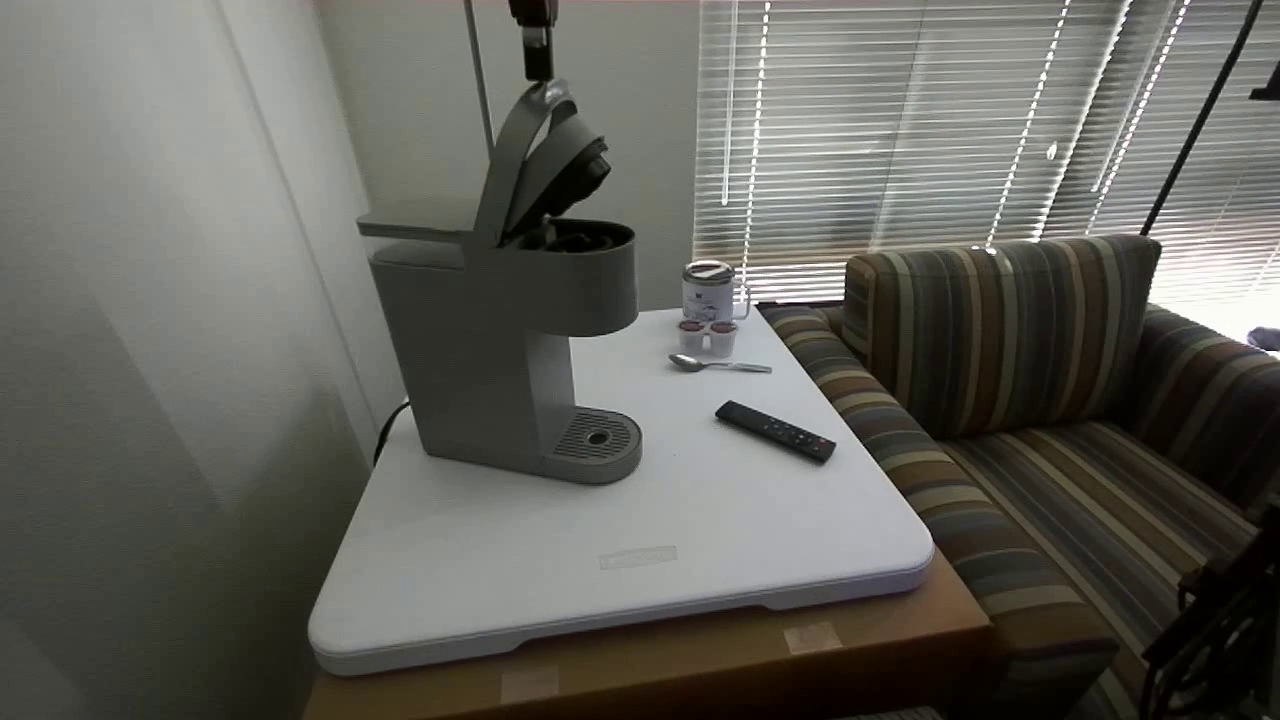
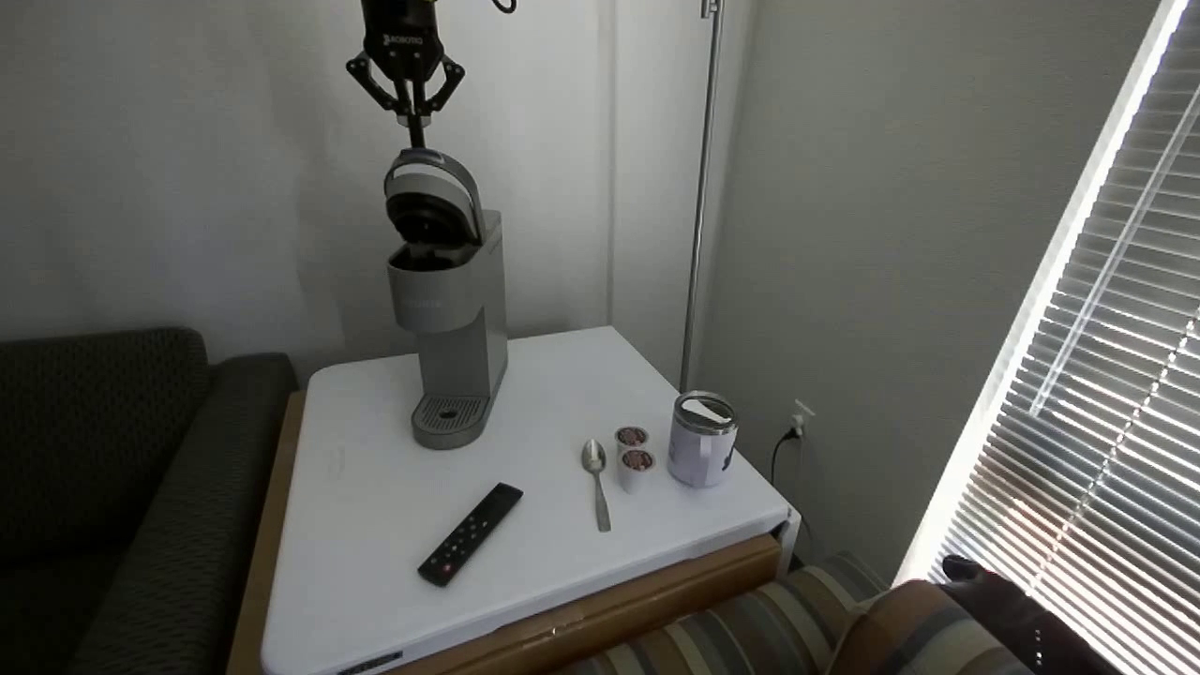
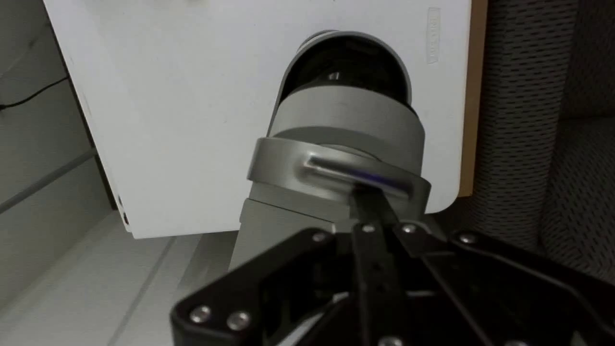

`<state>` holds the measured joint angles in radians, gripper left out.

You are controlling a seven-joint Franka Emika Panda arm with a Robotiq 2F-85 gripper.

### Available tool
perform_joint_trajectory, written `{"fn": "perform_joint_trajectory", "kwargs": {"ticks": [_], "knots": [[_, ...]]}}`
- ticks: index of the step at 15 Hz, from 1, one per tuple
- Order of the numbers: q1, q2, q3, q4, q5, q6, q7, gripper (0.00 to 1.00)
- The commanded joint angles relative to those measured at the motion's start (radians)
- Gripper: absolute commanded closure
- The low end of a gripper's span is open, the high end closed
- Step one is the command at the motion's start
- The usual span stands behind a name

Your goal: Close the lid of the coffee maker

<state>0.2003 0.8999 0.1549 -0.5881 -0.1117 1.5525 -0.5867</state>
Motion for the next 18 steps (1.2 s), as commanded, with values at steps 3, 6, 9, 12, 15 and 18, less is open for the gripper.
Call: {"fn": "perform_joint_trajectory", "kwargs": {"ticks": [3, 6, 9, 12, 15, 18], "knots": [[-0.007, 0.021, 0.007, 0.03, 0.01, -0.072, -0.023, 1.0], [-0.011, 0.025, 0.009, 0.028, 0.016, -0.076, -0.021, 1.0], [-0.016, 0.031, 0.012, 0.027, 0.019, -0.066, -0.021, 1.0], [-0.02, 0.034, 0.013, 0.024, 0.022, -0.057, -0.023, 1.0], [-0.022, 0.035, 0.014, 0.02, 0.024, -0.066, -0.029, 1.0], [-0.022, 0.035, 0.014, 0.018, 0.021, -0.086, -0.043, 1.0]]}}
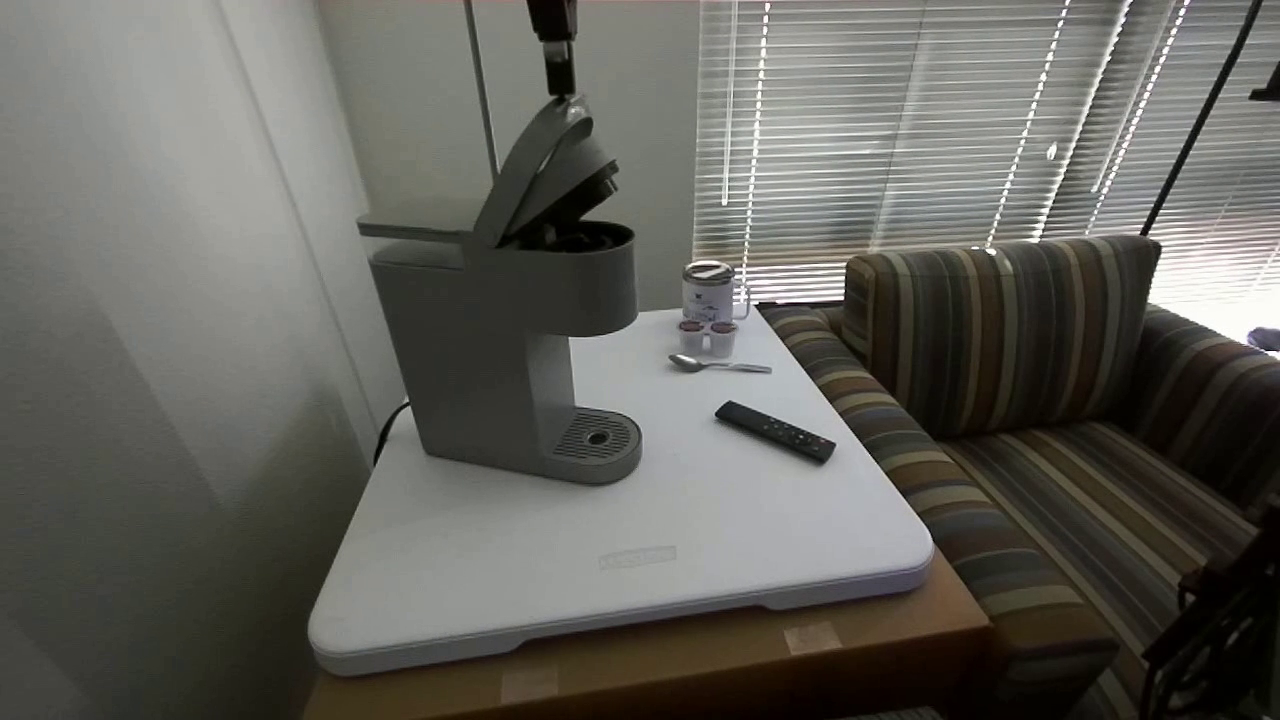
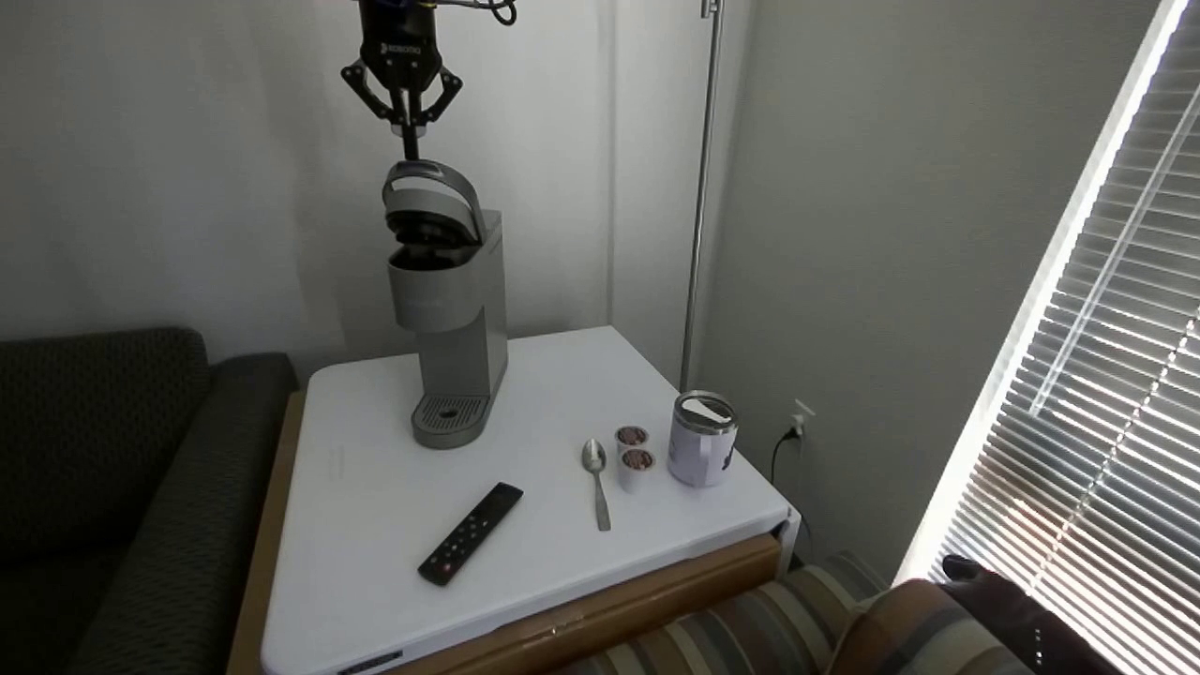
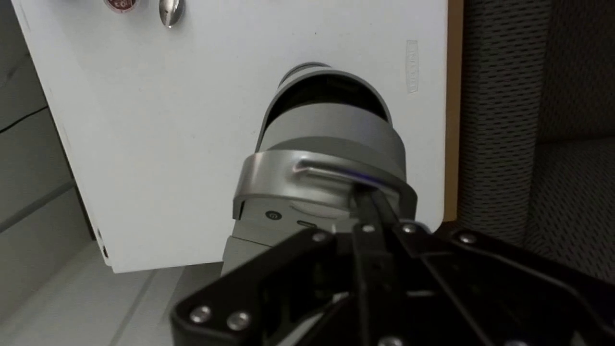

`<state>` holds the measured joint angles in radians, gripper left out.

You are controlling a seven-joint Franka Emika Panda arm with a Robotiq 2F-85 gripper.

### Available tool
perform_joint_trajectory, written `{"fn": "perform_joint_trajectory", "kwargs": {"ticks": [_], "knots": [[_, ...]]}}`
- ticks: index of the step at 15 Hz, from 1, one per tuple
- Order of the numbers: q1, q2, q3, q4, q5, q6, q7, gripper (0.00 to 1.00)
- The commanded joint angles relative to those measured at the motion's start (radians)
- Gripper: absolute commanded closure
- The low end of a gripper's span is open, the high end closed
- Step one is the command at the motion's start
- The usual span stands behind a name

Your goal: Close the lid of the coffee maker

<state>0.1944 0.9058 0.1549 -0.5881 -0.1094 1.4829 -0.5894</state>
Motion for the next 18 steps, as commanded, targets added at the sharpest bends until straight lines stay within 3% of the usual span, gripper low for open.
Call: {"fn": "perform_joint_trajectory", "kwargs": {"ticks": [1, 18], "knots": [[-0.016, 0.028, 0.014, 0.019, 0.015, -0.012, -0.056, 1.0], [-0.007, 0.011, 0.005, 0.001, 0.011, -0.026, -0.016, 1.0]]}}
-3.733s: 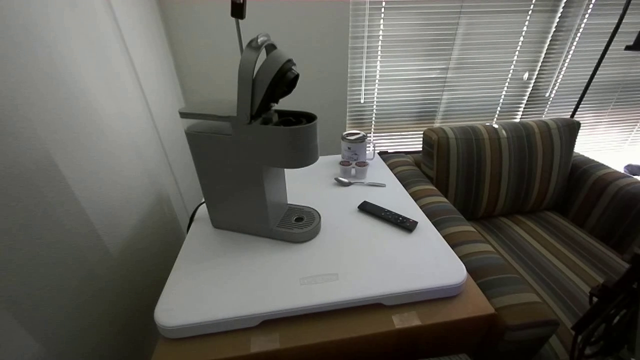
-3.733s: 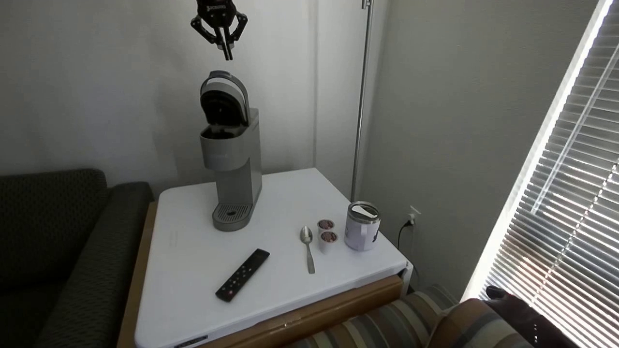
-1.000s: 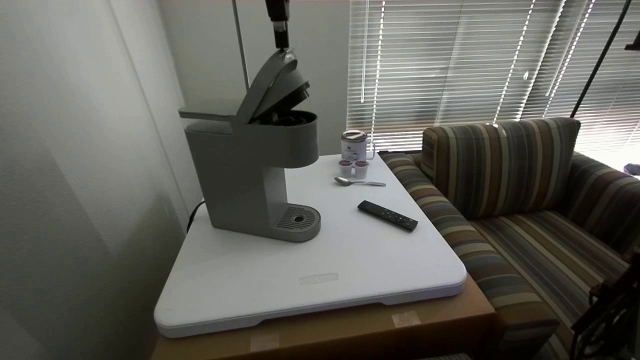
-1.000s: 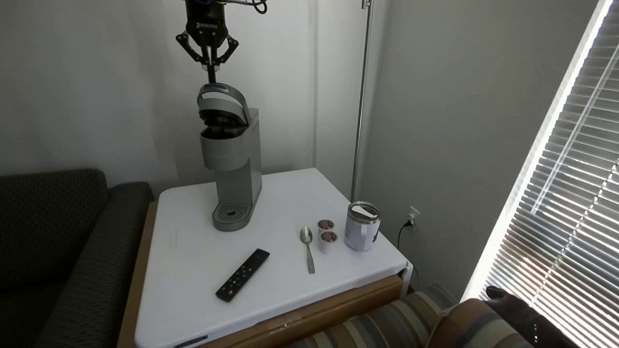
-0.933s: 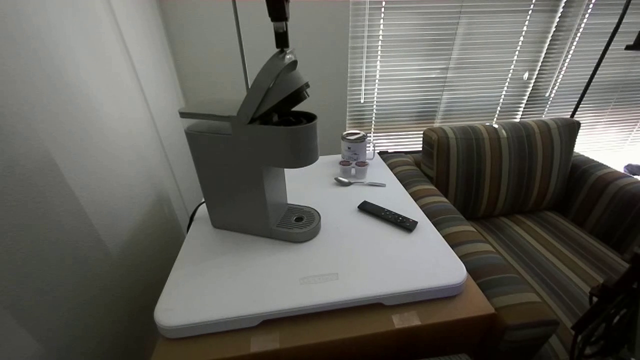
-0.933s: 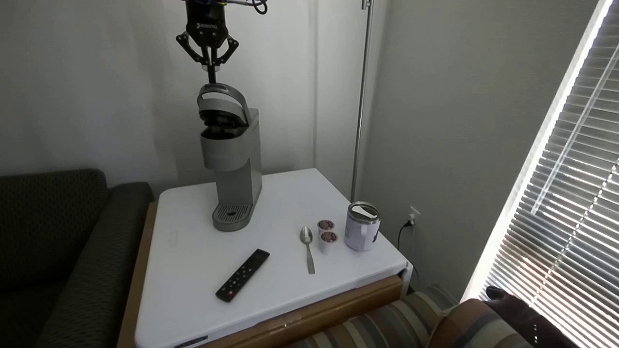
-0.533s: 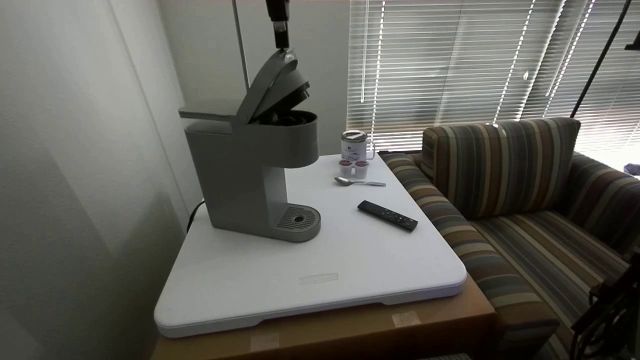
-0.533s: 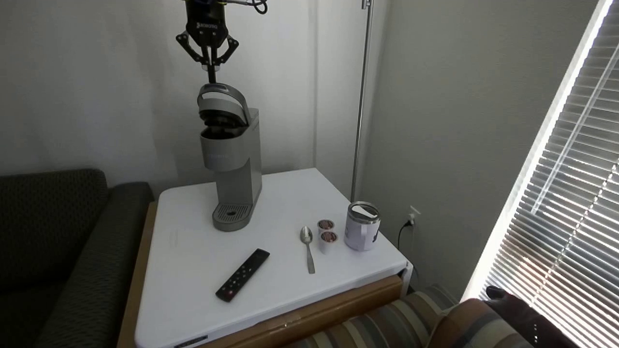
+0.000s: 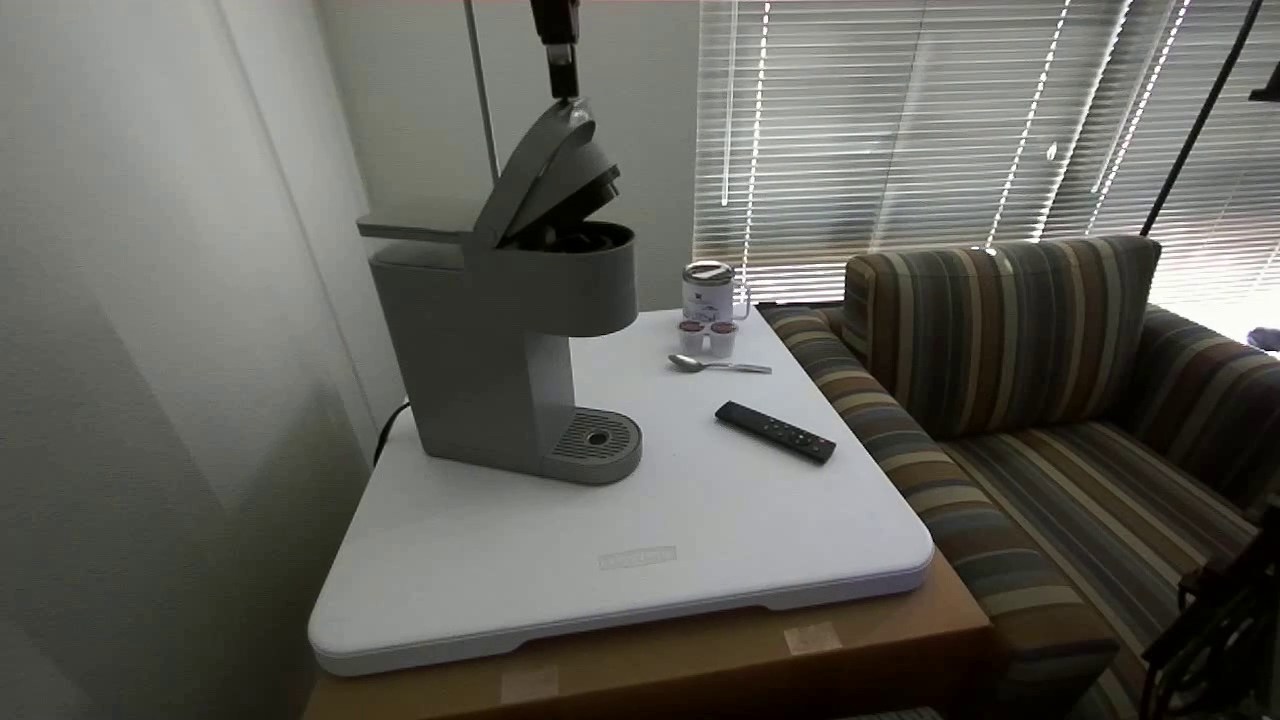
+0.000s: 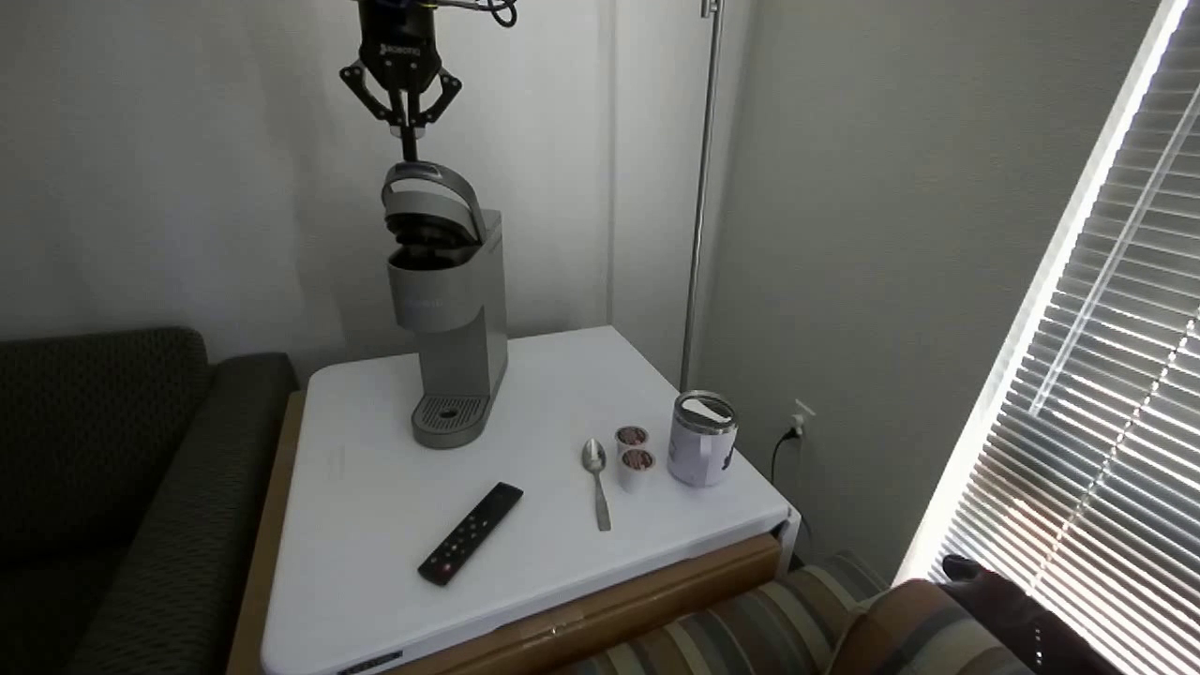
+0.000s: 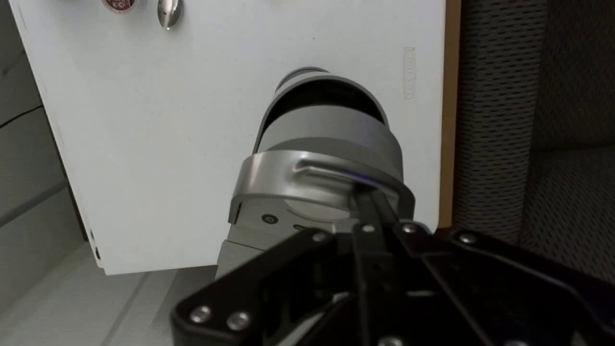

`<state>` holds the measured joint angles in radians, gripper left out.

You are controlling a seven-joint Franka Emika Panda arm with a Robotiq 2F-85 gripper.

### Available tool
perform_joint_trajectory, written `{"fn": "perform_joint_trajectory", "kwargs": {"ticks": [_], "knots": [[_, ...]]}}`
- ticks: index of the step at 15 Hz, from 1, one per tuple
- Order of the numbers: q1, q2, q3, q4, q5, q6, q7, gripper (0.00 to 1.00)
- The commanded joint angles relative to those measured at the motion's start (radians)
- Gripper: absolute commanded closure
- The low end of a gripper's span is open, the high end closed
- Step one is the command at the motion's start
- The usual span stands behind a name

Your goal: Close the lid of the coffee maker

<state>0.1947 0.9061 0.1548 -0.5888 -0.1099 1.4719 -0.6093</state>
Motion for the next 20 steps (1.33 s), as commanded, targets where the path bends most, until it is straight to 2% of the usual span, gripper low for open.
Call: {"fn": "perform_joint_trajectory", "kwargs": {"ticks": [1, 20], "knots": [[-0.007, 0.013, 0.005, 0.001, 0.011, -0.016, 0.004, 1.0], [-0.012, 0.142, 0.019, 0.022, 0.087, -0.03, -0.004, 1.0]]}}
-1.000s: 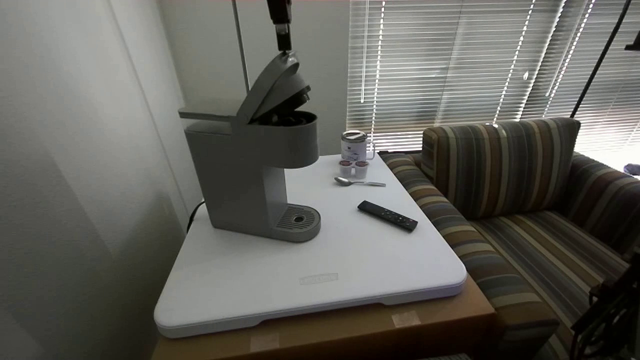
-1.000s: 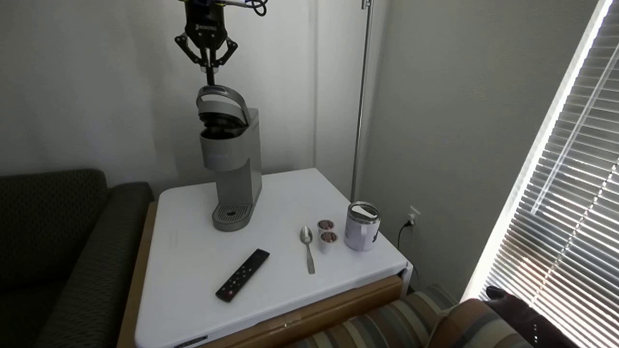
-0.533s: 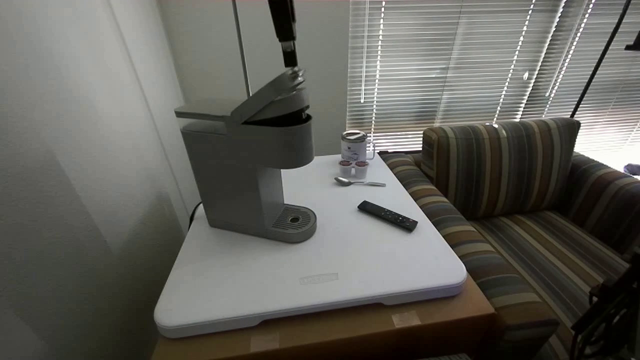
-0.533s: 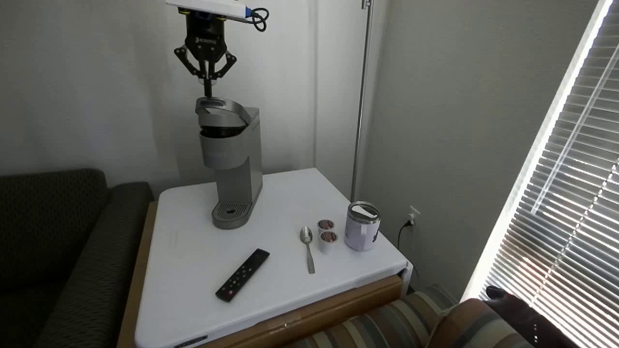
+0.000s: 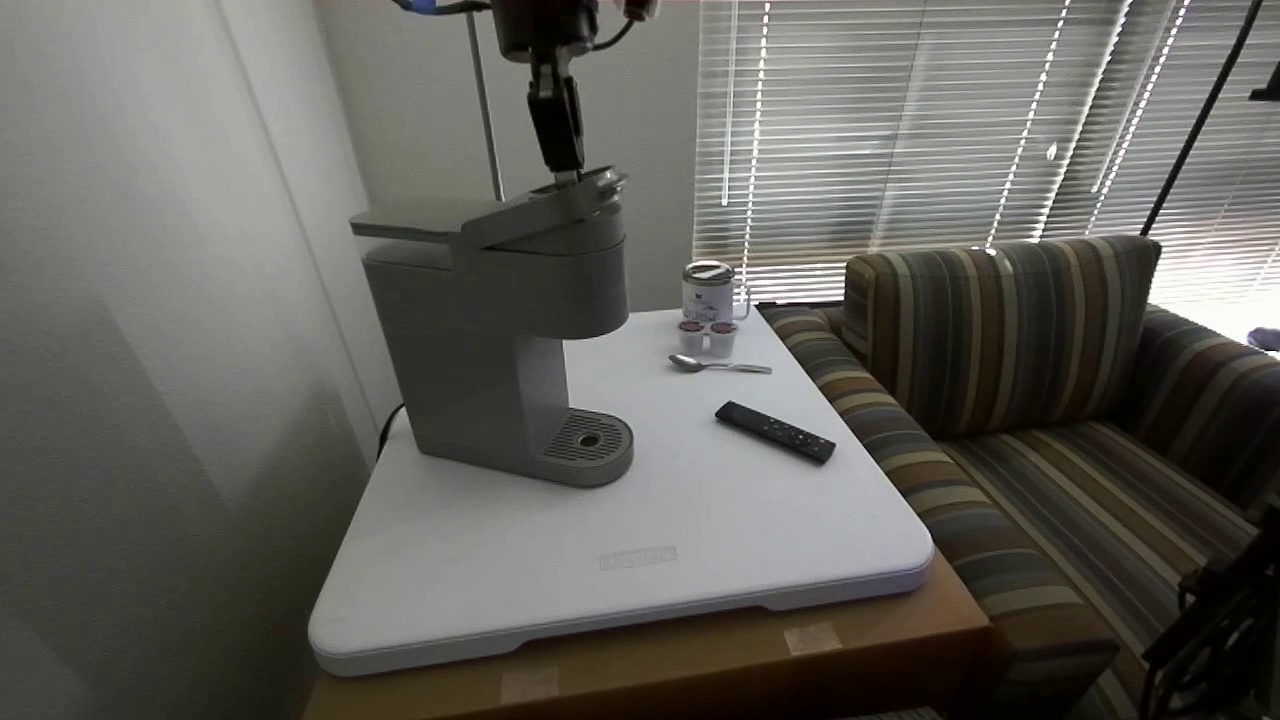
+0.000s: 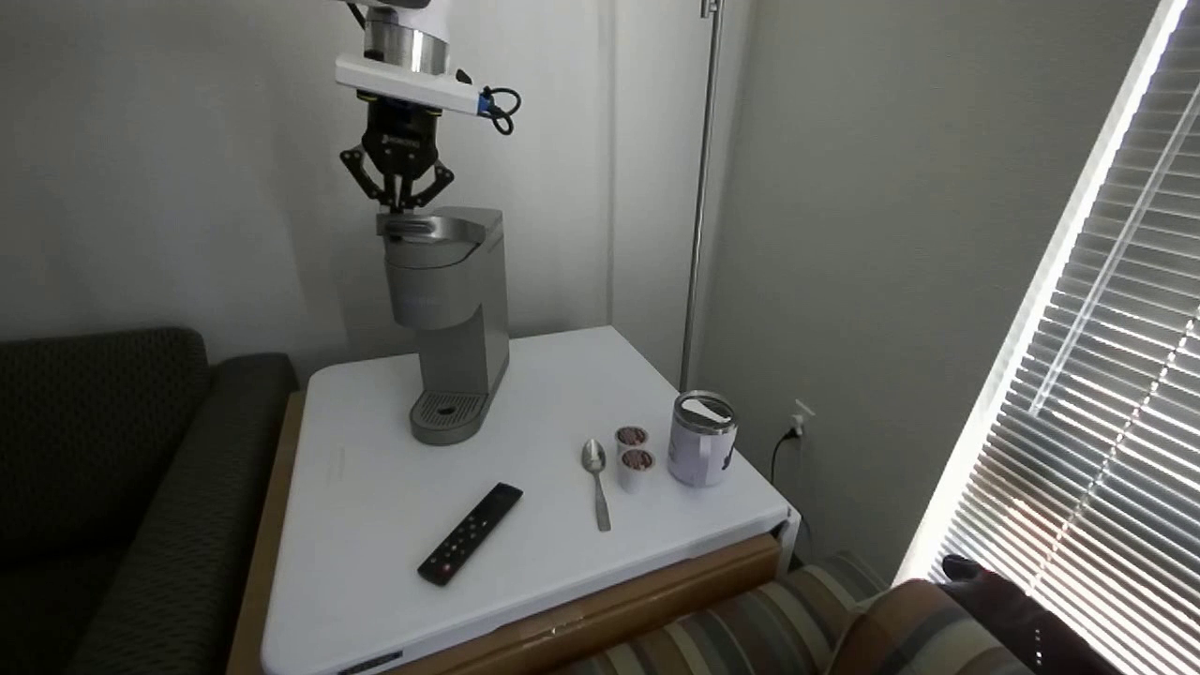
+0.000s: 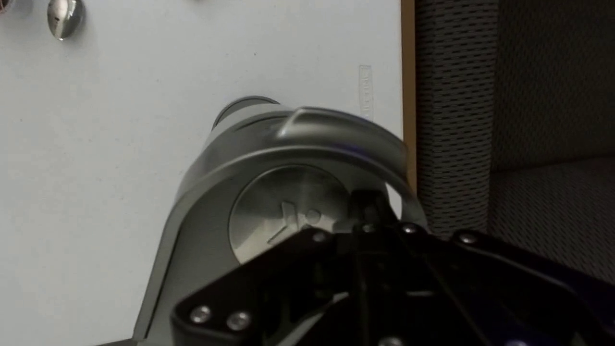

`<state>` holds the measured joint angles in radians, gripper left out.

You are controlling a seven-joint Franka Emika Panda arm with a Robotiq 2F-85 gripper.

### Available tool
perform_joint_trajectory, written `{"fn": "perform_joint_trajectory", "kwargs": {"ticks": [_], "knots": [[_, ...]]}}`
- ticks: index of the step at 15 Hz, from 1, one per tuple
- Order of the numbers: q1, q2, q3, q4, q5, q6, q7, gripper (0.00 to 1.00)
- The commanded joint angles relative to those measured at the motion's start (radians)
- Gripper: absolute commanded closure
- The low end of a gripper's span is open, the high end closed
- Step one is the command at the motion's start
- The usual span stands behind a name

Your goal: Close the lid of the coffee maker

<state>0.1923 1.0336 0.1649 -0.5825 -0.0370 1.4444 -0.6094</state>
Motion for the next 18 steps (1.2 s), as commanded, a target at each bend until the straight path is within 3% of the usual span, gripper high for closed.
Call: {"fn": "perform_joint_trajectory", "kwargs": {"ticks": [1, 9, 18], "knots": [[-0.008, 0.011, 0.006, 0.018, 0.011, -0.005, -0.004, 1.0], [0.023, -0.045, -0.017, 0.055, -0.035, -0.041, 0.051, 1.0], [0.012, -0.068, -0.015, 0.046, -0.022, -0.108, 0.272, 1.0]]}}
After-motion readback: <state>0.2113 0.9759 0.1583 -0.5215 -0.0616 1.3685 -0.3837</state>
